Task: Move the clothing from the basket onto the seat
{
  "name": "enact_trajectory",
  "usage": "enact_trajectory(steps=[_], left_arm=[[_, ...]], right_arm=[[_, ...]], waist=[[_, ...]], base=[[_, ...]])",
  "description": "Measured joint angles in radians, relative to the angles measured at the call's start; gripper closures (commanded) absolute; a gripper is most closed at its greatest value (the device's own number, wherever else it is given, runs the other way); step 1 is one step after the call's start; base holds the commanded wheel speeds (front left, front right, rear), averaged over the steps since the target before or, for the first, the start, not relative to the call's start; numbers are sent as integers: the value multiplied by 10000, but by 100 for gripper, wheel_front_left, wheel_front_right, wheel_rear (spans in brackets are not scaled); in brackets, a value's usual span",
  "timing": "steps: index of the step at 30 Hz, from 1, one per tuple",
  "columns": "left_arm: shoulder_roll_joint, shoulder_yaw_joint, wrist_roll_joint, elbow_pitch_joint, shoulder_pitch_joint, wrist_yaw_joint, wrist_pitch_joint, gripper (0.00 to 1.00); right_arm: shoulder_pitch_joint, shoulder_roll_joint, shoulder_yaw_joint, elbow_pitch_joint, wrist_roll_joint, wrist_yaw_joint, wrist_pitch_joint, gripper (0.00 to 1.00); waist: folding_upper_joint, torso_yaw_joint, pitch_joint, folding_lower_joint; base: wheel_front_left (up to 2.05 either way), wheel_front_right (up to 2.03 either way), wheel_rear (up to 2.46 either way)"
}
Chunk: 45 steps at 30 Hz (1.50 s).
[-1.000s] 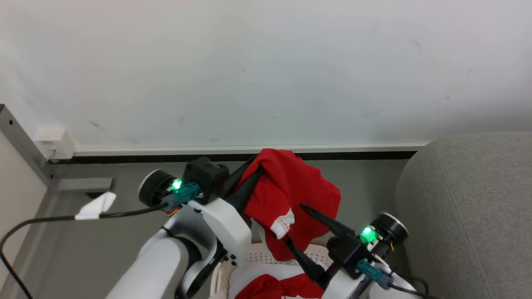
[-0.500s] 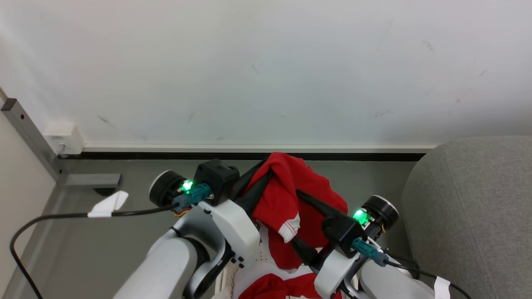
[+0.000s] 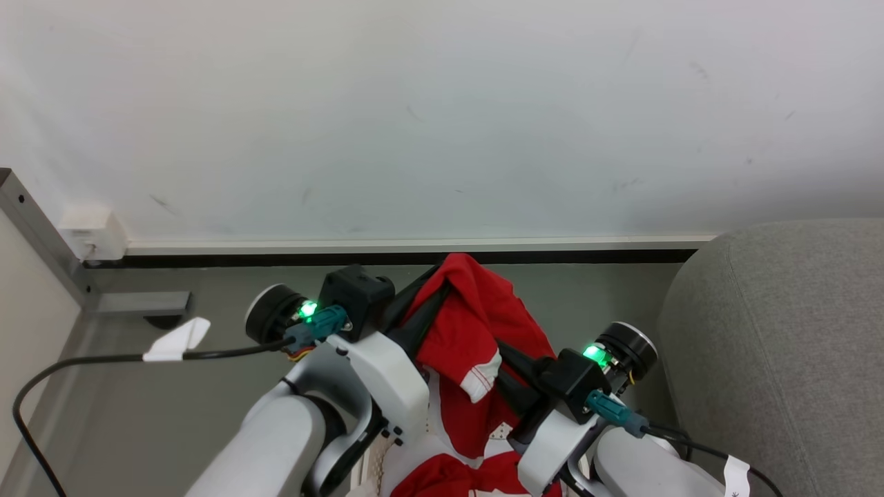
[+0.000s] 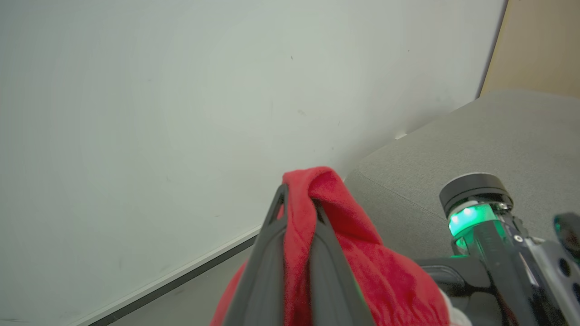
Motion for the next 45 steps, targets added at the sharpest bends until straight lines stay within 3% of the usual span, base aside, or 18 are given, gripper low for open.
enact_trajectory(steps=[13,15,17,24,31,45], left_arm=[[81,-67,-15,15,1,90,-10,100],[100,-65,-13,19,1,111,-13,62],[96,-56,-35,61,3,186,-77,0],[69,-73,-79,107,148,297,-263,0],[94,-276,-50,-102,335,330,-370,0],[-82,-869,163,-318,378,286,-491,0]], right_arm=[[29,2,-299,-71,4,2,0,100],[38,2,-408,-81,4,2,0,100],[47,6,-575,-115,4,2,0,100],[28,12,-1248,-178,-111,2,0,100],[-151,-136,-2420,-372,-732,2,0,100],[157,-1605,-4205,-1883,-853,2,21,100]], waist=[[0,-92,1,0],[0,-125,31,0],[0,-173,55,0],[0,-580,186,0],[0,-1499,507,0],[1,-3934,1391,0]], base=[[0,0,0],[0,0,0],[0,0,0],[0,0,0],[0,0,0],[0,0,0]])
